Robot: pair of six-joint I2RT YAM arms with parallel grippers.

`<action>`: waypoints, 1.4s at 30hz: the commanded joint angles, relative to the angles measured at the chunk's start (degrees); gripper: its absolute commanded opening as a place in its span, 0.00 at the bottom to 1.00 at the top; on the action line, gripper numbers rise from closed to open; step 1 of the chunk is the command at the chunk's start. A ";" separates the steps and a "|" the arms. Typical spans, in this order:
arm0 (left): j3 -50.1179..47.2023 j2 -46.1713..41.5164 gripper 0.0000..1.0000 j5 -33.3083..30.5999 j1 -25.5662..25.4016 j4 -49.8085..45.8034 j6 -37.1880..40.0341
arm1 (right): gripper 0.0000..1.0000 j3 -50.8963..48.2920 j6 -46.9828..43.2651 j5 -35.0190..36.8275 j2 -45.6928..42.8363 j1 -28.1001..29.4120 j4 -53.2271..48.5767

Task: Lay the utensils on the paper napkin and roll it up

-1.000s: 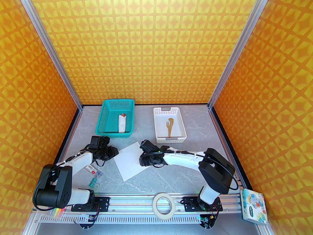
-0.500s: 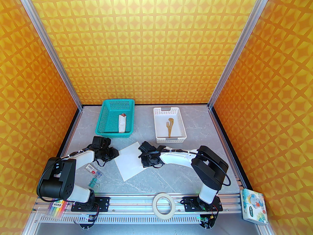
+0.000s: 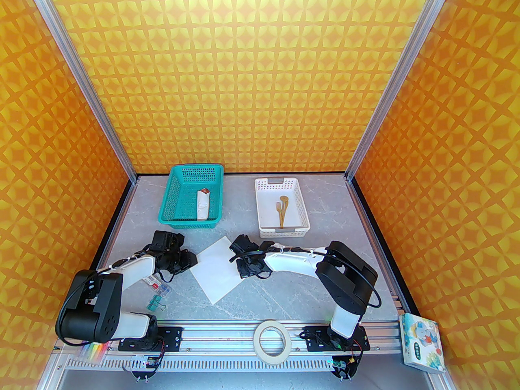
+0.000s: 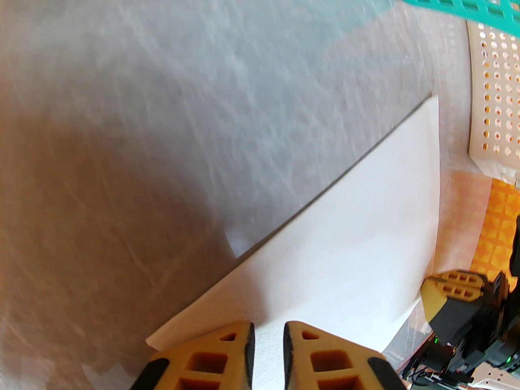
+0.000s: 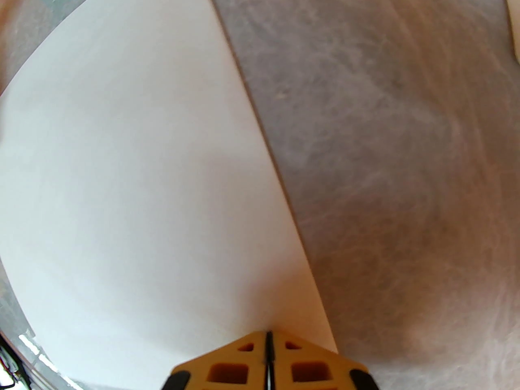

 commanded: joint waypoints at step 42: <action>11.25 -23.92 0.56 -15.57 -13.82 -11.28 -2.80 | 0.35 9.44 -13.50 -6.83 -16.79 -17.04 -13.04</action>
